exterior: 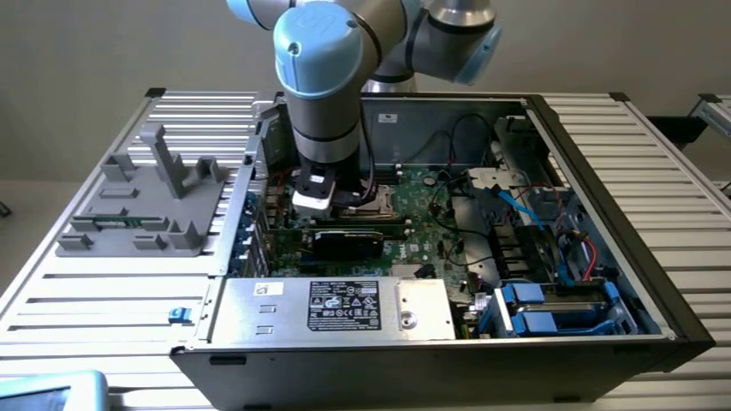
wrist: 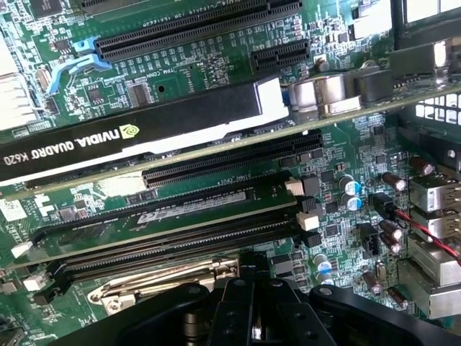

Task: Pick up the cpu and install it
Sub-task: 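Install the second cpu locking lever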

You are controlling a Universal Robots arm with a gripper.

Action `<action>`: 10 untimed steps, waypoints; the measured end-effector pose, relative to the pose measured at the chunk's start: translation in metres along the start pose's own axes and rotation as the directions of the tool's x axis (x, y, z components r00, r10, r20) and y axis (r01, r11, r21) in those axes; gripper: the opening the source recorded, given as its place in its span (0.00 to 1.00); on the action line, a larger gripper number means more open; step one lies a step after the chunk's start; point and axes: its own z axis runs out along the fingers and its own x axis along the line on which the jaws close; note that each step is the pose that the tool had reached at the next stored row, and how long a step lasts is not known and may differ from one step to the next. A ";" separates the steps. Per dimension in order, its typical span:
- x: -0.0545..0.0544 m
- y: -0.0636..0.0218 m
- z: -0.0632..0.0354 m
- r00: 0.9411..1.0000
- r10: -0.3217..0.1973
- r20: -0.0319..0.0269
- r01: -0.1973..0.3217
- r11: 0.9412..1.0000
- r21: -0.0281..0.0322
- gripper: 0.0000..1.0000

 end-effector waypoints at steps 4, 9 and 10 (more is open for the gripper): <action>-0.001 -0.0040 -0.0158 1.000 -0.001 0.000 0.001 1.000 0.000 0.11; 0.002 -0.0104 -0.0378 1.000 -0.002 0.001 0.002 1.000 -0.001 0.11; 0.003 -0.0119 -0.0421 1.000 -0.002 0.001 0.002 1.000 0.000 0.11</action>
